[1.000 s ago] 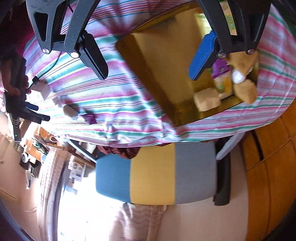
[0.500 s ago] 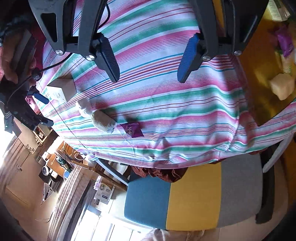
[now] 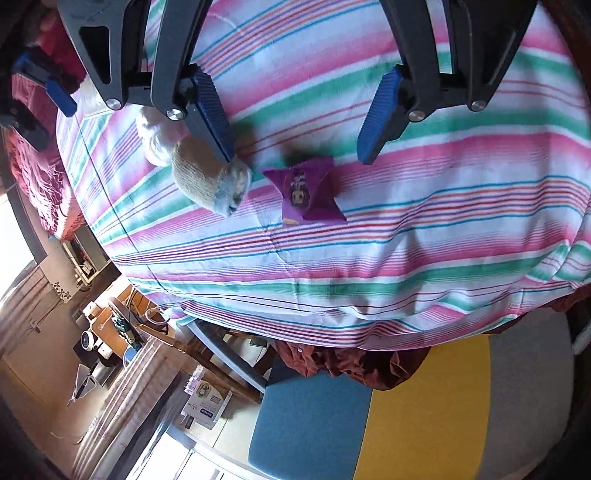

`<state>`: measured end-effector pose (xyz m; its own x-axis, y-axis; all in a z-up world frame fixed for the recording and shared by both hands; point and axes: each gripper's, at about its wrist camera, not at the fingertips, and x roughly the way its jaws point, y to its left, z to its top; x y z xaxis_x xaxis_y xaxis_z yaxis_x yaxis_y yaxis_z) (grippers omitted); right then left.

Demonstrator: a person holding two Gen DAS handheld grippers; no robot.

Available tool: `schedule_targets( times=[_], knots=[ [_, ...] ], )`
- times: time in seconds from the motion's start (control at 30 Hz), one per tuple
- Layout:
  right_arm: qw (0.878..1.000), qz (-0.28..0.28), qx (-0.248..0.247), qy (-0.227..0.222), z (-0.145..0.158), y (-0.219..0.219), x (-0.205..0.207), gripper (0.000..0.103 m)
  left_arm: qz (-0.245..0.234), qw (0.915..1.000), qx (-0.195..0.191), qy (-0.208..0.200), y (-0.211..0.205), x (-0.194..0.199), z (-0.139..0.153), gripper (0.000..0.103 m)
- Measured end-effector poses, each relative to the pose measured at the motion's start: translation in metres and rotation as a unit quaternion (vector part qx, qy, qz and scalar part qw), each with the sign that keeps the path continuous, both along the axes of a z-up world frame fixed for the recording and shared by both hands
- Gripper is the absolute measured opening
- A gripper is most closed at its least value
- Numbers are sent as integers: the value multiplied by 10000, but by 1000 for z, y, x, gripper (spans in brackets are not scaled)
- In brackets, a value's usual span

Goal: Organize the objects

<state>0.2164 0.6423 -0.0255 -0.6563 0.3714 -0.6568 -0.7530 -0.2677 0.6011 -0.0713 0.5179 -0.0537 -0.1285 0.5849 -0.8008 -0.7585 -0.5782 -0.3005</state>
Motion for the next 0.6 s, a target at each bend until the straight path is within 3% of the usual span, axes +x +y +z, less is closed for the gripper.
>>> schedule_targets(
  times=[0.2, 0.27, 0.33, 0.6],
  knots=[
    [10000, -87, 14, 42, -1, 2, 2, 87, 52, 9992, -380, 93, 44, -19, -29, 68],
    [9999, -116, -13, 46, -2, 3, 3, 87, 31, 9989, -459, 115, 49, -21, -37, 42],
    [9996, -264, -37, 38, -4, 6, 8, 87, -1, 9990, -366, 255, 43, -19, -36, 36],
    [9933, -1131, -208, -88, -12, 18, 38, 87, -153, 9985, -270, 451, -27, 14, -34, 35]
  ],
)
